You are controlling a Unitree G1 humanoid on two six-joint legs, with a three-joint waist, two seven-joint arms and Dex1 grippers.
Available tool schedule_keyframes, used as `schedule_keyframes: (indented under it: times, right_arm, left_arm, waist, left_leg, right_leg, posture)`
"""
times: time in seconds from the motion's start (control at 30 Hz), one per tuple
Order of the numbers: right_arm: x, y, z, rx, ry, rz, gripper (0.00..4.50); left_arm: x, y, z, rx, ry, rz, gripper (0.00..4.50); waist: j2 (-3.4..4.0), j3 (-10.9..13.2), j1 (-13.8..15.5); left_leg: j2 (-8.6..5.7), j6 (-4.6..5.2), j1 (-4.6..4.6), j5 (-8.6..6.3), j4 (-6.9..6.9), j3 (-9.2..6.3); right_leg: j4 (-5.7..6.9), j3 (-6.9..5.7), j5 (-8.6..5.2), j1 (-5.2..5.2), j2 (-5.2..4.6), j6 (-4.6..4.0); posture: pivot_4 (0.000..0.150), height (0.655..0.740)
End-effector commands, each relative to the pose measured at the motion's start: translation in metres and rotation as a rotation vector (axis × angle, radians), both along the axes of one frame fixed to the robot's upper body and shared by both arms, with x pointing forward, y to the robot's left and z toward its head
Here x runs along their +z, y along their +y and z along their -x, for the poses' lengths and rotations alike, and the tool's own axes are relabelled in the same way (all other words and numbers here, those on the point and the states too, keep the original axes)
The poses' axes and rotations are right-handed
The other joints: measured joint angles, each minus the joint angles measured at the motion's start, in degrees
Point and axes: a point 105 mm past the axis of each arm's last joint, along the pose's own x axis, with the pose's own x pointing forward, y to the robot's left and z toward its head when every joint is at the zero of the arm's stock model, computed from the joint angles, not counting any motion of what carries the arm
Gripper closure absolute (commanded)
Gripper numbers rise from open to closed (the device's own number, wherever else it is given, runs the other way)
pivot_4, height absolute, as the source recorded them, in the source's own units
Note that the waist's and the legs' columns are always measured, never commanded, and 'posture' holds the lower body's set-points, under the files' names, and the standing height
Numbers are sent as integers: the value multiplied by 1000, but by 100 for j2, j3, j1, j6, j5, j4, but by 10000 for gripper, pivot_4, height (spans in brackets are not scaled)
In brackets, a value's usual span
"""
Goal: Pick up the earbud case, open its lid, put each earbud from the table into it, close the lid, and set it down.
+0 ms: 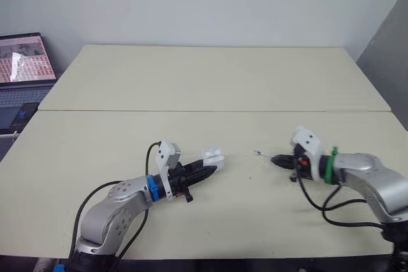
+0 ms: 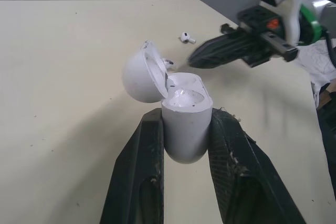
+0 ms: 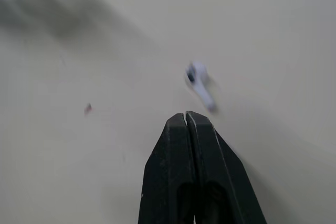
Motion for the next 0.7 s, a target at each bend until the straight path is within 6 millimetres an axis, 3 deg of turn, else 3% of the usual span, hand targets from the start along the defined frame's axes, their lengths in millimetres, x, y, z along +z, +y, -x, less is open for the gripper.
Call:
schedule_keyframes:
  times: [0.03,0.13,0.23,0.3,0.47,0.57,0.7]
  right_arm:
    - [20,2,-9,12,-104,-31,44847]
    - [28,9,-13,11,-130,-73,44847]
    - [26,21,-8,71,-97,-90,38992]
    - [24,24,-9,77,-94,-81,32279]
    - [27,19,-38,-45,-173,-65,15035]
    - [28,15,-53,-95,-211,-54,15035]
    - [19,12,-58,-89,-219,-6,15035]
  left_arm:
    - [11,-1,0,-1,-49,22,37114]
    - [11,-2,0,1,-49,23,37114]
    - [10,-1,1,1,-46,20,37114]
    - [10,-1,1,1,-46,19,37114]
    - [11,0,0,2,-51,16,37114]
    - [12,0,-1,3,-54,16,37114]
    - [12,0,-1,5,-56,14,37114]
  waist:
    - [0,0,-35]
    - [1,1,-29]
    - [1,1,-2]
    - [0,2,12]
    - [0,2,3]
    - [0,2,2]
    - [0,2,2]
  left_leg:
    - [3,0,4,0,-1,2]
    - [7,0,3,0,-3,1]
    - [2,0,0,0,-1,2]
    - [0,-1,-2,0,0,2]
    - [0,-1,1,0,0,1]
    - [0,-1,-1,1,-1,3]
    - [0,-2,-4,1,-1,3]
  right_leg:
    - [3,2,0,0,4,0]
    - [5,2,0,-2,8,0]
    - [1,3,0,-1,2,0]
    - [-2,3,0,0,-1,0]
    - [2,2,0,-1,-1,0]
    - [1,2,0,-5,0,0]
    - [0,2,0,-6,-1,0]
  posture:
    - [1500,7400]
    - [1500,7400]
    - [1500,7400]
    - [1500,7400]
    - [1500,7400]
    - [1500,7400]
    - [1500,7400]
